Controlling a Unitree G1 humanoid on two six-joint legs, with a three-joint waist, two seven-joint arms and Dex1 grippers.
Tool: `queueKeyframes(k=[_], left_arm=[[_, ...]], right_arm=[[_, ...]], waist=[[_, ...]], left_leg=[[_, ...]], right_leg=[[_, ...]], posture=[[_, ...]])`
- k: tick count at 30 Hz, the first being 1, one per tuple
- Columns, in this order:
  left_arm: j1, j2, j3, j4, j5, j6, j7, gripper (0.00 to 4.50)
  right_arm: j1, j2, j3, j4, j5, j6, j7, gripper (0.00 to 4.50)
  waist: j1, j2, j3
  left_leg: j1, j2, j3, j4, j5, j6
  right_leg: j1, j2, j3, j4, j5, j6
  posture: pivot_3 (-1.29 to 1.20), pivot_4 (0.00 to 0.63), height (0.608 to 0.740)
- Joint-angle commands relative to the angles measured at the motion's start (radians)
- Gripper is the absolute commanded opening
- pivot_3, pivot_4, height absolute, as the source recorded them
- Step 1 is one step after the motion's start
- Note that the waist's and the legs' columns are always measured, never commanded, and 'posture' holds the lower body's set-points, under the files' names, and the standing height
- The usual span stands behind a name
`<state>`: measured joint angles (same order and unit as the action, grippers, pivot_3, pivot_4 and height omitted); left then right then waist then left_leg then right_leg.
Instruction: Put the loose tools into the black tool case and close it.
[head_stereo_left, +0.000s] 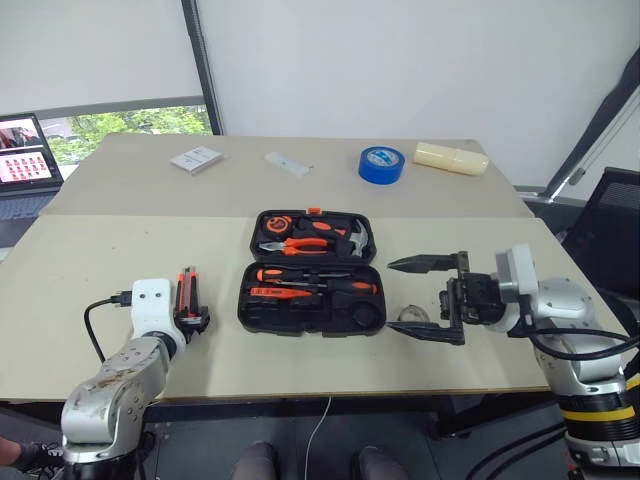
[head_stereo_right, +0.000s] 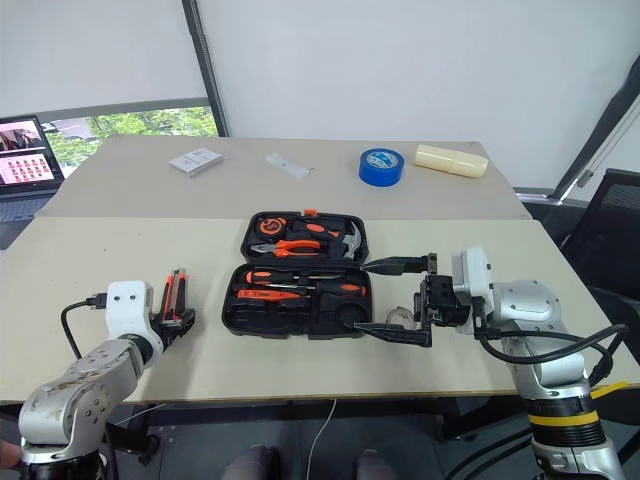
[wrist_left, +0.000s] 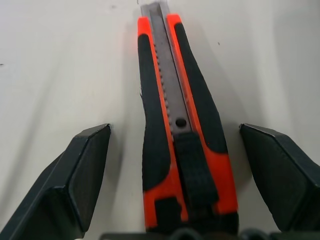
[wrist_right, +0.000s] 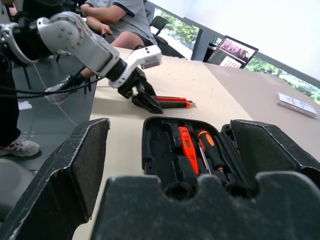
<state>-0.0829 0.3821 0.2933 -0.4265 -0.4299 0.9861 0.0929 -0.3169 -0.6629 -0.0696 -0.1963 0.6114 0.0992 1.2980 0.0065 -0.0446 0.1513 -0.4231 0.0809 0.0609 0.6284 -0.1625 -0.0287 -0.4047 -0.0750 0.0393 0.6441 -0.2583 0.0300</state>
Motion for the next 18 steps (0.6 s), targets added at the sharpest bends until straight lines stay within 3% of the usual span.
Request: queueKeyframes(k=[1, 3, 4, 7, 11, 14, 18], left_arm=[[0.031, 0.003, 0.001, 0.066, 0.037, -0.046, -0.039, 2.67], [0.043, 0.009, 0.018, 0.080, 0.049, -0.127, -0.080, 1.89], [0.049, 0.020, 0.023, 0.087, 0.055, -0.176, -0.114, 1.79], [0.049, 0.054, 0.068, 0.117, 0.023, -0.371, -0.282, 1.79], [0.020, 0.153, 0.073, 0.165, -0.025, -0.636, -0.622, 1.79], [-0.018, 0.270, 0.008, 0.194, -0.121, -0.719, -0.999, 1.79], [-0.235, 0.398, -0.251, 0.346, -0.017, -0.796, -1.357, 1.79]], right_arm=[[0.028, -0.017, -0.028, -0.051, 0.013, 0.009, -0.014, 4.50], [0.042, -0.020, -0.029, -0.059, 0.014, 0.015, -0.018, 4.50], [0.046, -0.022, -0.030, -0.062, 0.015, 0.018, -0.020, 4.50], [0.057, -0.030, -0.038, -0.067, 0.014, 0.024, -0.034, 4.50], [0.085, -0.051, -0.069, -0.070, 0.012, 0.026, -0.054, 4.50], [0.132, -0.076, -0.111, -0.082, 0.012, 0.031, -0.073, 4.50], [0.226, -0.099, -0.169, -0.105, 0.003, 0.019, -0.093, 4.50]], waist=[[0.003, 0.001, -0.001], [0.002, 0.002, -0.001], [0.002, 0.002, -0.001], [0.003, 0.001, -0.001], [0.004, -0.002, 0.001], [0.011, -0.002, 0.001], [0.021, -0.001, 0.001]], left_leg=[[0.000, 0.000, 0.000, 0.000, 0.000, 0.000], [0.000, 0.000, 0.000, 0.000, -0.001, -0.001], [0.001, 0.000, 0.000, 0.000, -0.001, -0.002], [0.000, 0.000, 0.000, 0.000, -0.001, -0.002], [-0.002, 0.000, 0.000, 0.000, -0.002, -0.003], [-0.004, 0.000, 0.001, 0.000, -0.002, -0.004], [-0.008, -0.001, 0.002, 0.000, -0.001, -0.002]], right_leg=[[0.000, 0.000, 0.000, 0.000, 0.000, 0.000], [0.000, 0.000, 0.000, 0.000, -0.001, -0.001], [0.000, 0.000, 0.000, 0.000, -0.001, -0.002], [-0.001, 0.000, 0.000, 0.000, -0.003, -0.005], [-0.003, 0.000, 0.000, -0.001, -0.002, -0.008], [-0.003, -0.001, -0.001, -0.003, -0.002, -0.007], [-0.004, -0.002, -0.001, -0.006, -0.003, -0.005]], posture=[[0.00, 0.150, 0.740], [0.00, 0.150, 0.740], [0.00, 0.150, 0.740], [0.00, 0.150, 0.740], [0.00, 0.150, 0.740], [0.00, 0.150, 0.740], [0.00, 0.150, 0.740]])
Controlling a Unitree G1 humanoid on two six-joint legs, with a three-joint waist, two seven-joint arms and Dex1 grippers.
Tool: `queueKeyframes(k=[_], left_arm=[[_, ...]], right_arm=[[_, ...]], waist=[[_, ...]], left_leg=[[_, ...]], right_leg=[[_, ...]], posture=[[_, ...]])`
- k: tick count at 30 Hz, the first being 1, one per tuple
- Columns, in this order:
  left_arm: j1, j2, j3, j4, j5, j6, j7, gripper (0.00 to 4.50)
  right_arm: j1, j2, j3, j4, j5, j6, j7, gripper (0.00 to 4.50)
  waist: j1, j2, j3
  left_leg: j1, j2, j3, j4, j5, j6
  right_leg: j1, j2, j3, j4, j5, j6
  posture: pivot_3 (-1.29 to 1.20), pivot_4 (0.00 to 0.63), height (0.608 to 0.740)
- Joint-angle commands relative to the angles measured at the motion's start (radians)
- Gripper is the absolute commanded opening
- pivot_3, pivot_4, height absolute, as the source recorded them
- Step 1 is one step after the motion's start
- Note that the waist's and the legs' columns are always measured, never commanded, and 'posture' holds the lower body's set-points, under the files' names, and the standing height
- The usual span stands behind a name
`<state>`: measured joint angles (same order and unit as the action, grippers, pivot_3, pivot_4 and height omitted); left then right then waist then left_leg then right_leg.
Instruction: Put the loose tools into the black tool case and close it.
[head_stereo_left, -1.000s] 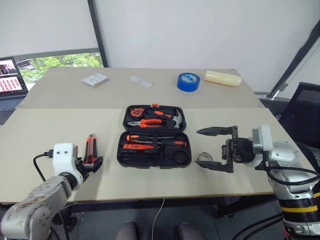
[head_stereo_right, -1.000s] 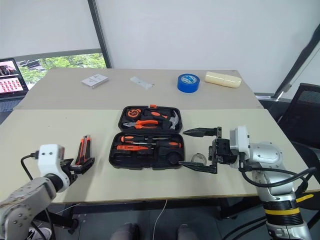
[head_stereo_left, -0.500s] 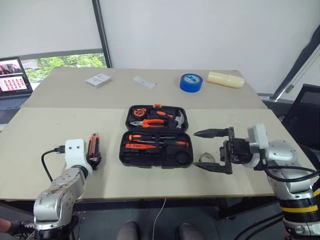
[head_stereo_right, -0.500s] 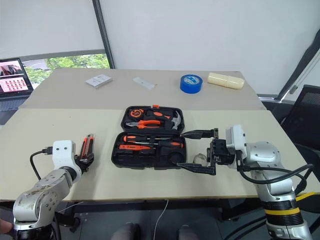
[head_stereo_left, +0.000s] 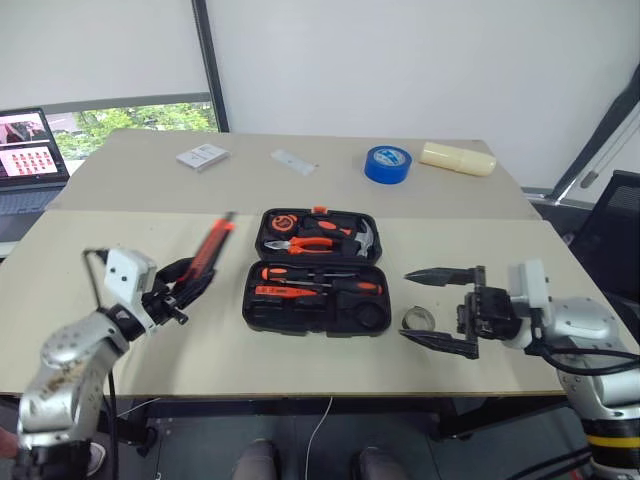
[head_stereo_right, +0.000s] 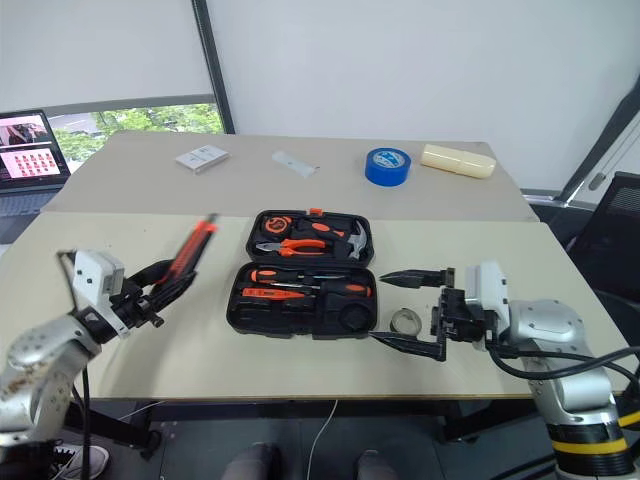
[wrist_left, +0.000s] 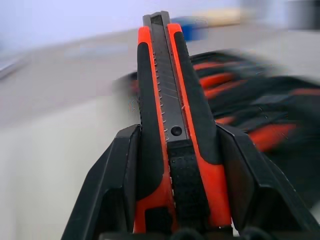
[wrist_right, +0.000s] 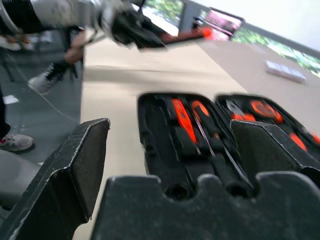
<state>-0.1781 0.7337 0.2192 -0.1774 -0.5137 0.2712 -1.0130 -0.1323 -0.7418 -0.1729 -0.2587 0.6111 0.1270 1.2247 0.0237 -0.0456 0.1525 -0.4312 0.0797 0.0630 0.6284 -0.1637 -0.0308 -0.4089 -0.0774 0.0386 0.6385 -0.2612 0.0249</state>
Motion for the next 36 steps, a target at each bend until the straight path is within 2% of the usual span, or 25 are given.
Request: queueKeyframes(k=[1, 4, 6, 9, 14, 20, 31, 33, 36], left_arm=[[-0.218, 0.042, -0.243, 0.166, 0.125, -0.133, -0.303, 1.79], [-0.425, -0.011, -0.387, 0.366, 0.263, -0.258, -0.376, 1.79], [-0.495, -0.032, -0.441, 0.462, 0.328, -0.343, -0.404, 1.79], [-0.568, -0.054, -0.508, 0.585, 0.417, -0.479, -0.439, 1.79], [-0.605, -0.081, -0.544, 0.674, 0.466, -0.567, -0.469, 1.79], [-0.577, -0.077, -0.552, 0.656, 0.504, -0.541, -0.442, 1.79], [-0.520, -0.092, -0.556, 0.544, 0.512, -0.358, -0.398, 1.79], [-0.517, -0.097, -0.545, 0.533, 0.497, -0.350, -0.399, 2.80], [-0.528, -0.110, -0.510, 0.553, 0.461, -0.411, -0.402, 3.85]], right_arm=[[0.057, -0.019, -0.074, -0.049, 0.000, -0.012, -0.030, 4.50], [0.113, -0.008, -0.091, -0.091, -0.003, -0.014, -0.060, 4.50], [0.145, -0.004, -0.099, -0.115, -0.003, -0.015, -0.074, 4.50], [0.195, 0.000, -0.118, -0.148, -0.004, -0.018, -0.098, 4.50], [0.259, 0.007, -0.141, -0.183, -0.003, -0.025, -0.124, 4.50], [0.273, 0.001, -0.146, -0.186, 0.000, -0.028, -0.127, 4.50], [0.259, 0.001, -0.122, -0.180, 0.000, -0.018, -0.117, 4.50], [0.259, 0.003, -0.117, -0.182, 0.000, -0.016, -0.118, 4.50], [0.256, 0.004, -0.109, -0.181, -0.001, -0.015, -0.118, 4.50]], waist=[[0.003, 0.000, 0.000], [0.003, 0.001, 0.000], [-0.007, 0.001, 0.001], [-0.021, 0.000, 0.001], [-0.020, 0.000, 0.001], [-0.017, 0.000, 0.001], [-0.012, 0.001, 0.000], [-0.013, 0.001, 0.000], [-0.016, 0.001, 0.000]], left_leg=[[0.000, 0.000, 0.000, 0.000, 0.000, 0.001], [0.000, -0.001, -0.001, 0.001, 0.001, 0.002], [-0.001, -0.001, -0.002, 0.002, 0.002, 0.003], [-0.001, -0.001, -0.003, 0.001, 0.001, 0.005], [-0.001, -0.001, -0.003, 0.001, 0.000, 0.006], [-0.001, -0.001, -0.004, 0.003, 0.000, 0.006], [0.000, -0.001, -0.004, 0.006, 0.000, 0.006], [0.000, -0.001, -0.004, 0.006, 0.000, 0.006], [0.000, -0.001, -0.004, 0.006, 0.000, 0.006]], right_leg=[[0.000, 0.000, 0.000, 0.000, 0.000, 0.001], [0.001, 0.002, 0.000, 0.001, 0.001, 0.003], [0.001, 0.002, 0.000, 0.001, 0.003, 0.007], [0.001, 0.003, 0.003, 0.001, 0.003, 0.009], [0.001, 0.004, 0.002, 0.002, 0.001, 0.010], [0.003, 0.003, 0.002, 0.003, -0.001, 0.014], [0.005, 0.003, 0.003, 0.004, -0.002, 0.016], [0.005, 0.003, 0.003, 0.004, -0.002, 0.016], [0.004, 0.003, 0.003, 0.004, -0.002, 0.015]], posture=[[0.00, 0.150, 0.740], [0.00, 0.150, 0.740], [0.00, 0.150, 0.740], [0.00, 0.150, 0.740], [0.00, 0.150, 0.740], [0.00, 0.150, 0.740], [0.00, 0.150, 0.740], [0.00, 0.150, 0.740], [0.00, 0.150, 0.740]])
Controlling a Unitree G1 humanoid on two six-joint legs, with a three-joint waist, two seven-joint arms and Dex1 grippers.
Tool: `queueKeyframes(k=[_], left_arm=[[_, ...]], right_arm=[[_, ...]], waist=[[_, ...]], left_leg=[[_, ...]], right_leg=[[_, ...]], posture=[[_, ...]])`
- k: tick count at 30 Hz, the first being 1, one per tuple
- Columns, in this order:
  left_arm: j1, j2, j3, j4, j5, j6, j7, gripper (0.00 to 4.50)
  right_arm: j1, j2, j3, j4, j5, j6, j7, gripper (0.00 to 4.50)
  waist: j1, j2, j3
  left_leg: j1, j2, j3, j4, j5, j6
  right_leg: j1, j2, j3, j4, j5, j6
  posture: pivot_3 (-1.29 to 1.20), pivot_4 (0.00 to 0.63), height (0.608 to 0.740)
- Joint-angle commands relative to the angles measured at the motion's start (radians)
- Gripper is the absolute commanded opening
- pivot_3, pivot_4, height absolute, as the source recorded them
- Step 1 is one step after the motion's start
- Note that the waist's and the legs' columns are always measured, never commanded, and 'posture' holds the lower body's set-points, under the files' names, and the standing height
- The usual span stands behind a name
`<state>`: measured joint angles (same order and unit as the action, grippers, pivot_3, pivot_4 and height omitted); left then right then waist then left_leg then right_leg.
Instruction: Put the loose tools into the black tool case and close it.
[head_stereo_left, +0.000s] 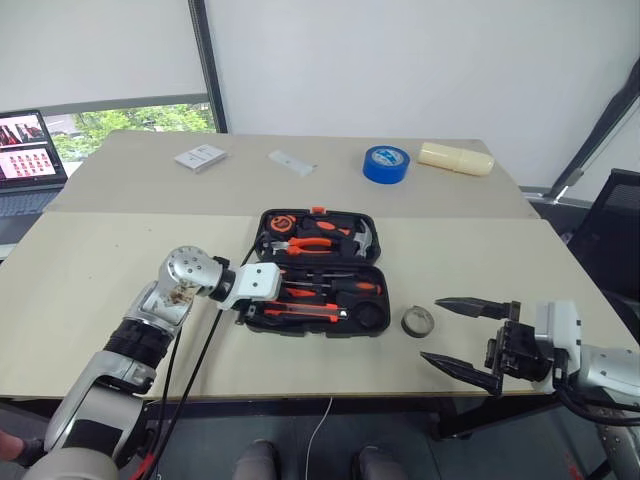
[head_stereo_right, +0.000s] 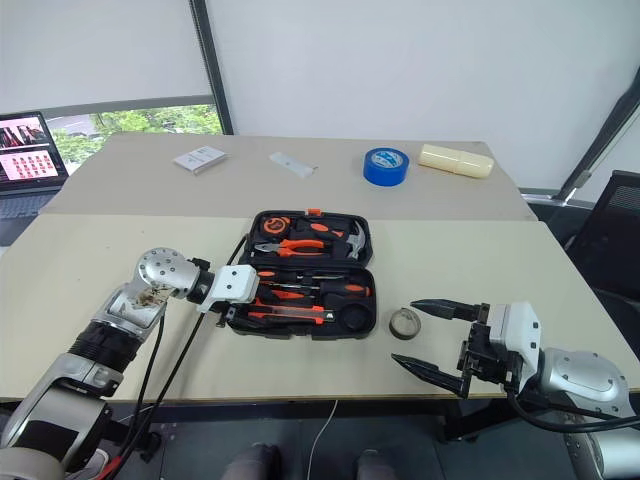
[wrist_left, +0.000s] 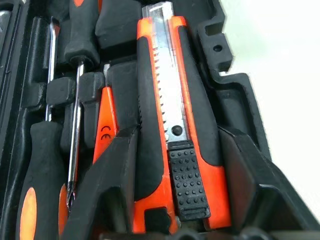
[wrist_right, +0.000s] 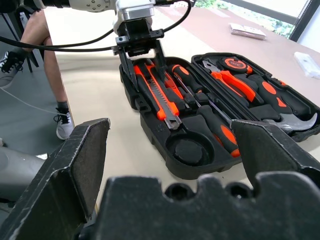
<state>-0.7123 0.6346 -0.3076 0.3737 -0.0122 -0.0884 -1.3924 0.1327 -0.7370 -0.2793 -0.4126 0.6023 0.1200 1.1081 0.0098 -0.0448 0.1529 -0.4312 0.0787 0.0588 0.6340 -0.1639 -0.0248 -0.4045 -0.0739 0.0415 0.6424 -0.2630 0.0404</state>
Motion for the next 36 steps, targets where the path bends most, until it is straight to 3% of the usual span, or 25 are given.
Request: queueKeyframes(k=[1, 2, 6, 9, 13, 22, 36], left_arm=[[-0.002, -0.013, 0.037, 0.025, -0.062, -0.086, -0.036, 4.20], [-0.010, -0.014, 0.058, 0.046, -0.089, -0.106, -0.052, 4.44], [-0.046, -0.029, 0.164, 0.097, -0.259, 0.011, -0.141, 4.44], [-0.056, -0.041, 0.195, 0.113, -0.307, 0.049, -0.170, 4.44], [-0.022, -0.073, 0.180, 0.110, -0.277, 0.029, -0.141, 3.35], [0.029, -0.104, 0.131, 0.130, -0.188, -0.047, -0.087, 0.03], [0.073, -0.110, 0.024, 0.196, -0.008, -0.049, 0.014, 0.03]], right_arm=[[-0.012, -0.001, 0.000, -0.025, 0.008, -0.007, -0.001, 4.50], [-0.016, -0.002, 0.000, -0.022, 0.008, -0.007, -0.001, 4.50], [-0.027, -0.008, -0.003, -0.002, 0.011, -0.009, 0.009, 4.50], [-0.035, -0.006, 0.000, 0.012, 0.008, -0.013, 0.011, 4.50], [-0.046, 0.004, 0.008, 0.023, 0.003, -0.016, 0.007, 4.50], [-0.035, 0.016, 0.013, 0.012, -0.003, -0.014, -0.008, 4.50], [0.016, 0.016, 0.002, -0.020, 0.008, 0.000, -0.028, 4.50]], waist=[[-0.003, 0.000, 0.000], [-0.003, 0.000, 0.000], [-0.003, 0.000, 0.000], [-0.001, 0.000, 0.000], [0.002, 0.000, 0.000], [0.000, 0.000, 0.000], [0.003, 0.002, -0.002]], left_leg=[[0.000, 0.000, 0.000, 0.000, 0.000, 0.000], [0.000, 0.000, 0.000, 0.000, 0.000, 0.000], [0.000, 0.000, 0.000, 0.000, 0.000, 0.001], [0.000, 0.000, 0.000, 0.001, 0.000, 0.001], [0.000, -0.001, -0.001, 0.002, 0.000, 0.001], [-0.001, -0.001, -0.002, 0.003, 0.000, 0.001], [0.002, -0.002, -0.003, 0.006, 0.000, 0.001]], right_leg=[[0.000, 0.000, 0.000, 0.000, 0.000, 0.000], [0.000, 0.000, 0.000, 0.000, 0.000, -0.001], [-0.001, 0.000, 0.000, 0.001, 0.001, -0.003], [0.000, 0.000, 0.000, 0.001, 0.001, -0.002], [0.001, 0.000, 0.000, 0.001, 0.000, -0.001], [0.000, 0.001, 0.000, 0.003, 0.002, -0.003], [0.005, 0.000, 0.000, 0.003, -0.001, 0.001]], posture=[[0.00, 0.150, 0.740], [0.00, 0.150, 0.740], [0.00, 0.150, 0.740], [0.00, 0.150, 0.740], [0.00, 0.150, 0.740], [0.00, 0.150, 0.740], [0.00, 0.150, 0.740]])
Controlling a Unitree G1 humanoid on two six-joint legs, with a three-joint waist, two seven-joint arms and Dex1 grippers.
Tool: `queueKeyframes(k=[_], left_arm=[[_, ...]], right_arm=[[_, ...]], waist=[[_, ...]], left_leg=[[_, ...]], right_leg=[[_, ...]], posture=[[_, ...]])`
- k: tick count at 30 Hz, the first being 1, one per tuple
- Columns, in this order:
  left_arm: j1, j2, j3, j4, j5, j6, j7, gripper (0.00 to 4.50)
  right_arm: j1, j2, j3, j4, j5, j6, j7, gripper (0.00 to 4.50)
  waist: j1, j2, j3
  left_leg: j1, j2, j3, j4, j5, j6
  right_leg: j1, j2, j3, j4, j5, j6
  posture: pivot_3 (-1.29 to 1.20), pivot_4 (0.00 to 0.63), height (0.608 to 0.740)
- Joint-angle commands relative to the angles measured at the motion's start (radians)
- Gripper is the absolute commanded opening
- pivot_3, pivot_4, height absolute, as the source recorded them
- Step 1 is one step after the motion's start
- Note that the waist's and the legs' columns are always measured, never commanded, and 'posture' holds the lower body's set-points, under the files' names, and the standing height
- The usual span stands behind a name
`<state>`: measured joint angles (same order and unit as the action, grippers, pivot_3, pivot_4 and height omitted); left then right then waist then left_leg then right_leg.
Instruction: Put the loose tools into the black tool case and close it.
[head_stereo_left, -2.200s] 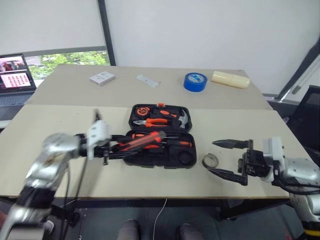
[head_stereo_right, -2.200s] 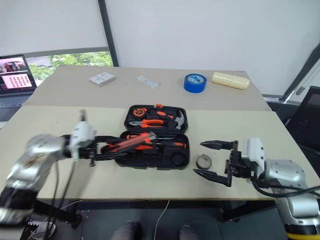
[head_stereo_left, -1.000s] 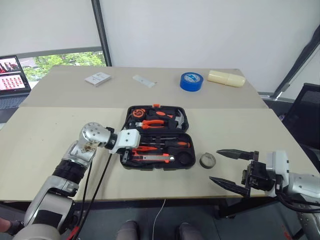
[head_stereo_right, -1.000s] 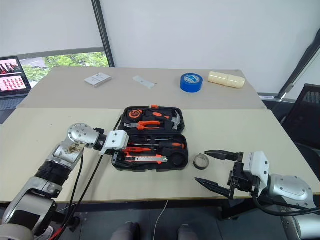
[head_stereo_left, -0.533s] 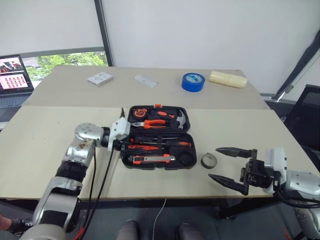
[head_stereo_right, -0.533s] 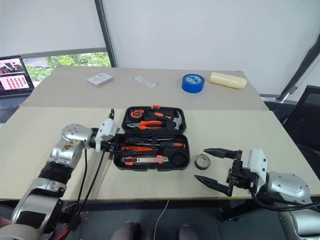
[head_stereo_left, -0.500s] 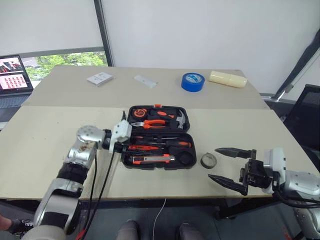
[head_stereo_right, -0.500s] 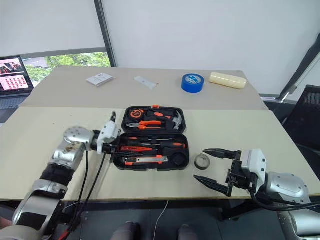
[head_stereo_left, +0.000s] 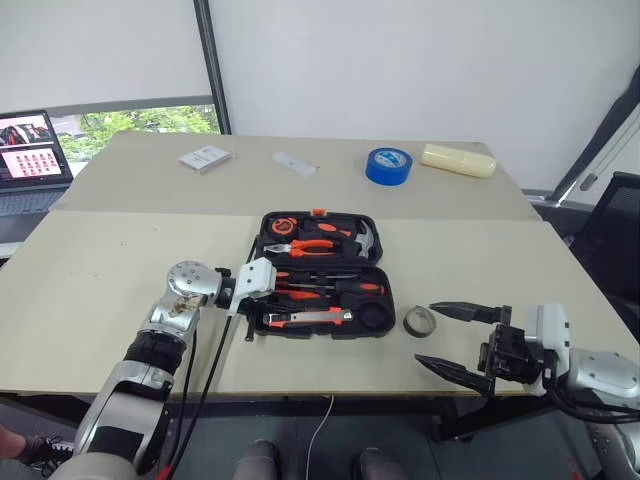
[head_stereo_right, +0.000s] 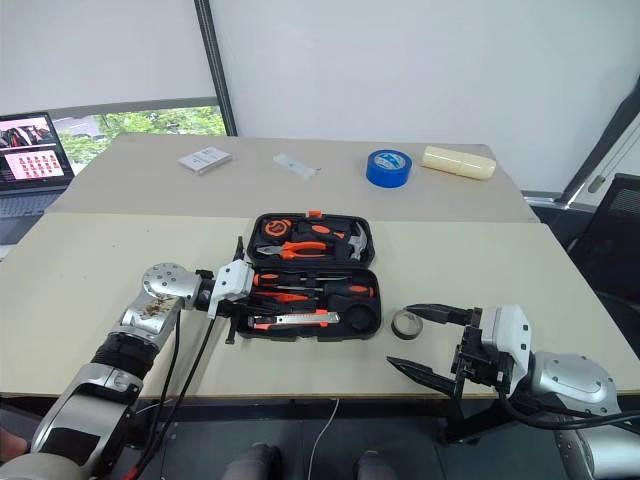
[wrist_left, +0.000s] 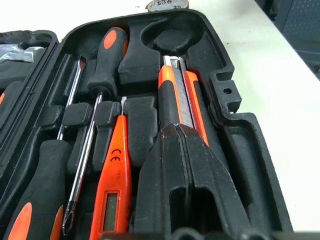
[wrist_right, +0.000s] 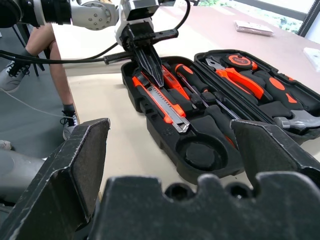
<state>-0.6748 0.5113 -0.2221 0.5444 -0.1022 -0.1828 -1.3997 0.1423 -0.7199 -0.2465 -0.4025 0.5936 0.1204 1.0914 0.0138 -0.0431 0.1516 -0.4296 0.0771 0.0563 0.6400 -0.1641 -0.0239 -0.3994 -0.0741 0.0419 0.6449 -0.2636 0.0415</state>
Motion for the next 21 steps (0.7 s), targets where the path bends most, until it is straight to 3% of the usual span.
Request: queueKeyframes(k=[1, 6, 8, 11, 16, 17, 21], left_arm=[[0.047, 0.015, -0.071, 0.022, 0.087, 0.070, 0.023, 0.03], [0.089, 0.006, -0.064, 0.035, 0.085, 0.087, 0.065, 0.03], [0.105, 0.000, 0.006, 0.010, -0.010, 0.057, 0.040, 0.03], [0.131, -0.018, 0.180, -0.096, -0.249, 0.088, -0.013, 0.68], [0.209, 0.066, 0.265, -0.240, -0.359, 0.157, -0.072, 2.35], [0.229, 0.077, 0.279, -0.258, -0.367, 0.170, -0.061, 2.93], [0.356, 0.150, 0.333, -0.285, -0.359, 0.137, -0.073, 4.31]], right_arm=[[0.007, 0.001, -0.028, -0.031, 0.015, -0.001, -0.015, 4.50], [-0.001, 0.010, -0.004, -0.037, 0.007, 0.001, -0.036, 4.50], [0.000, 0.010, -0.015, -0.042, 0.013, 0.003, -0.047, 4.50], [0.037, 0.002, -0.063, -0.041, 0.014, -0.003, -0.054, 4.50], [0.129, 0.026, -0.148, 0.007, -0.022, -0.062, -0.072, 4.50], [0.151, 0.039, -0.163, 0.034, -0.038, -0.089, -0.075, 4.50], [0.240, 0.099, -0.219, 0.164, -0.114, -0.211, -0.087, 4.50]], waist=[[-0.002, 0.001, -0.001], [-0.003, 0.006, -0.005], [-0.003, 0.009, -0.007], [-0.012, 0.011, -0.008], [-0.012, 0.008, -0.006], [-0.012, 0.008, -0.006], [-0.012, 0.009, -0.006]], left_leg=[[0.002, 0.000, 0.000, 0.000, 0.000, 0.000], [0.008, 0.000, 0.000, 0.000, 0.000, 0.000], [0.009, 0.000, 0.000, 0.000, 0.000, 0.000], [0.009, 0.000, 0.001, 0.000, 0.000, 0.000], [0.000, 0.001, -0.001, -0.001, 0.000, 0.000], [-0.001, 0.001, -0.001, -0.001, 0.000, 0.000], [-0.001, 0.000, 0.000, -0.002, 0.000, 0.000]], right_leg=[[0.002, 0.000, 0.000, 0.000, 0.000, 0.000], [0.009, 0.000, 0.000, -0.002, -0.004, -0.004], [0.010, -0.001, 0.000, -0.002, -0.004, -0.004], [0.009, -0.001, 0.000, -0.002, -0.004, -0.004], [0.000, 0.001, 0.000, 0.000, 0.001, -0.003], [-0.002, 0.001, 0.000, 0.000, 0.002, -0.004], [-0.001, -0.001, 0.000, -0.001, -0.001, 0.000]], posture=[[0.00, 0.150, 0.740], [0.00, 0.150, 0.740], [0.00, 0.150, 0.740], [0.00, 0.150, 0.740], [0.00, 0.150, 0.740], [0.00, 0.150, 0.740], [0.00, 0.150, 0.740]])
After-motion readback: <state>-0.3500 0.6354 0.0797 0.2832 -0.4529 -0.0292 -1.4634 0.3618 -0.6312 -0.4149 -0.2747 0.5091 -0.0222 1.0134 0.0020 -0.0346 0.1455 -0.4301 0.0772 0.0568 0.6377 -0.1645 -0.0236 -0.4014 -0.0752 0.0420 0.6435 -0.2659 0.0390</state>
